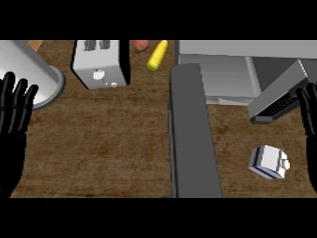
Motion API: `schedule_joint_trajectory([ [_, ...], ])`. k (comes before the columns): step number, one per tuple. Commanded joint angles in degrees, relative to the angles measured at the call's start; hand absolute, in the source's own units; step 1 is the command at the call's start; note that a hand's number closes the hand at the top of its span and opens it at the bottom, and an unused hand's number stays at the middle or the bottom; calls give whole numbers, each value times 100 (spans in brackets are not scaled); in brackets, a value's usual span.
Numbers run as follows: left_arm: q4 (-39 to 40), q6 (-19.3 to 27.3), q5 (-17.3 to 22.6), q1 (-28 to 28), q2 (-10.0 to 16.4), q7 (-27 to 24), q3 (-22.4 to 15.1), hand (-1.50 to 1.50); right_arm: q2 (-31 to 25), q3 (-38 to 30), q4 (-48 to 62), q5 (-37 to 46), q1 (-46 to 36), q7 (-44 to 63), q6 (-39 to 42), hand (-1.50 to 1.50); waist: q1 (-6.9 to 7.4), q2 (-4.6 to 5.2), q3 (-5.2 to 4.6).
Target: Pick up the milk, place it into the microwave and close the microwave
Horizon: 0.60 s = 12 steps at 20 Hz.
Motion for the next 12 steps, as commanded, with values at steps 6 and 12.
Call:
schedule_joint_trajectory([
  [6,700,-485,367,-554,328,-303,403,-150,-712,-893,411,-935,-105,-543,1077,-150,-276,-90,29],
  [12,566,-122,271,218,-269,-170,56,-150,-307,-842,675,-1417,-318,84,875,-150,-239,-95,27],
])
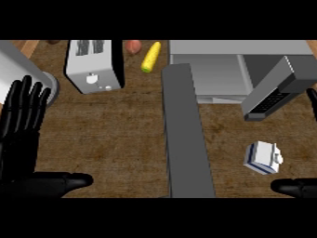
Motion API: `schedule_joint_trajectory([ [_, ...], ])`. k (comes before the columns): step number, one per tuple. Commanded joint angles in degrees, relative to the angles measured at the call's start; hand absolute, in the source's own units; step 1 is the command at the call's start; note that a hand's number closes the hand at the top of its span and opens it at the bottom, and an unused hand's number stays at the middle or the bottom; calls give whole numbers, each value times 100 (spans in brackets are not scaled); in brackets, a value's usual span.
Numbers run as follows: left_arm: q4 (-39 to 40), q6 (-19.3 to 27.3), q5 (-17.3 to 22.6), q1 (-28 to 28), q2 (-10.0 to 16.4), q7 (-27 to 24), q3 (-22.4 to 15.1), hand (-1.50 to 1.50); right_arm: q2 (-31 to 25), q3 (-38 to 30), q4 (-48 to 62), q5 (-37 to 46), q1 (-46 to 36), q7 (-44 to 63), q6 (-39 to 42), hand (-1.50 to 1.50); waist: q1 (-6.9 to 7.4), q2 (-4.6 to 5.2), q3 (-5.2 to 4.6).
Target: Pick up the milk, place it into the microwave and close the microwave
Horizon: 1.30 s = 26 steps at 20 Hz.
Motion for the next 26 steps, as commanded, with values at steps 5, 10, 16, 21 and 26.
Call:
schedule_joint_trajectory([
  [5,-443,147,-227,952,-349,-250,-604,-150,-178,-560,673,-272,171,-264,450,-150,8,-6,1],
  [10,-760,179,-427,875,-329,35,-695,-150,-116,-446,1069,137,152,-417,479,-150,3,-5,1],
  [16,-1241,-118,-74,1525,-181,-18,-545,-150,64,-475,1100,196,770,-747,718,-150,0,-9,0],
  [21,-1800,-152,-138,2085,-197,19,-804,-150,165,-419,2305,967,877,-1943,689,-150,24,-10,2],
  [26,-1659,176,-637,1721,-354,260,-1241,-150,102,-588,3282,1182,580,-2433,644,-150,10,-3,3],
])
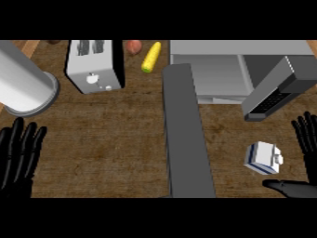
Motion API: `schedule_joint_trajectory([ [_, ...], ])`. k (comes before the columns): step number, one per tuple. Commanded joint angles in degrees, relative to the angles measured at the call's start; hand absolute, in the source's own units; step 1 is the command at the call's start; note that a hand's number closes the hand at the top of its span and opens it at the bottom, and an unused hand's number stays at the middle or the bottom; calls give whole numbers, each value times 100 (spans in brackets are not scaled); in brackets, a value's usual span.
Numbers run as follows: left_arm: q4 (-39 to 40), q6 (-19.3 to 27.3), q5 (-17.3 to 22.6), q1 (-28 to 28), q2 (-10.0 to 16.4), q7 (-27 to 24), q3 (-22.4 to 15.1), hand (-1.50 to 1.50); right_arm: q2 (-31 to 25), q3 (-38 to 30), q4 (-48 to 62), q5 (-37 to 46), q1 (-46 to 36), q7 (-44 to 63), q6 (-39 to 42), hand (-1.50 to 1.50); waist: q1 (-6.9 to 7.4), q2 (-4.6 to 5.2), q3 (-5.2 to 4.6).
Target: Pick up the milk, place it into the microwave and close the microwave
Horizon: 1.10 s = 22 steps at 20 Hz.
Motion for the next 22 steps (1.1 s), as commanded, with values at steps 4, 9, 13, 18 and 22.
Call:
schedule_joint_trajectory([
  [4,-183,95,-184,530,-69,-285,-547,-150,27,-166,1381,363,26,-1198,56,-150,16,-2,2],
  [9,-141,160,-76,-91,-44,272,-143,-150,0,-220,2353,513,-98,-1978,152,-150,-8,5,2],
  [13,-576,246,-275,281,-40,450,-549,-150,-278,-467,3658,435,-849,-2479,295,-150,23,5,4],
  [18,-359,73,-88,882,41,-379,-362,-150,-227,-345,4288,592,-1142,-2764,175,-150,30,-2,-1],
  [22,-140,23,-279,919,36,-644,-553,-150,-503,-526,5345,612,-1298,-3554,315,-150,30,2,1],
])
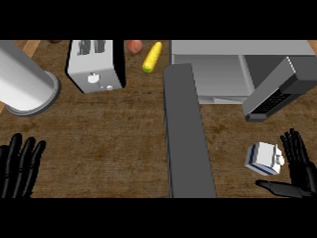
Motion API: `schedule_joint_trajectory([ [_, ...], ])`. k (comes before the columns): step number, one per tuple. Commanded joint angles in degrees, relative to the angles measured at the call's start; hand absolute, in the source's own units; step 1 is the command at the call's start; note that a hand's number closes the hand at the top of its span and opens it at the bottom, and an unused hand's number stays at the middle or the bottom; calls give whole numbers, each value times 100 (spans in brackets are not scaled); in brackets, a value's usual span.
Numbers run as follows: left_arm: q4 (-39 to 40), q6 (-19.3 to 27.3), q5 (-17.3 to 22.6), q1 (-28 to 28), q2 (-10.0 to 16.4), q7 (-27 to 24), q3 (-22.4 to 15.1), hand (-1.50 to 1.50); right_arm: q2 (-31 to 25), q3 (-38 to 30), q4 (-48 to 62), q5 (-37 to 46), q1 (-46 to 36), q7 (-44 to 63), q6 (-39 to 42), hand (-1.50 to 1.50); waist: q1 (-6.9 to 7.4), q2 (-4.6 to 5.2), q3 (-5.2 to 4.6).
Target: Pick up the milk, place it into the microwave and close the microwave
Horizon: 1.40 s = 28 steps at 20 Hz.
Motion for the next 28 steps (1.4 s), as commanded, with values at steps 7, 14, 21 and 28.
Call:
schedule_joint_trajectory([
  [7,-399,1,76,42,129,220,-22,-150,-277,21,2216,371,-979,-1213,-17,-150,44,15,9],
  [14,-281,50,51,-23,69,302,-106,-150,-77,393,1942,887,-749,-2263,-758,150,53,23,18],
  [21,-27,49,-86,300,1,-114,-259,-150,-114,708,1452,607,-700,-2067,719,150,31,-19,8],
  [28,-35,168,-110,207,-69,-77,-167,-150,571,912,996,508,-222,-2191,41,150,-40,-11,3],
])
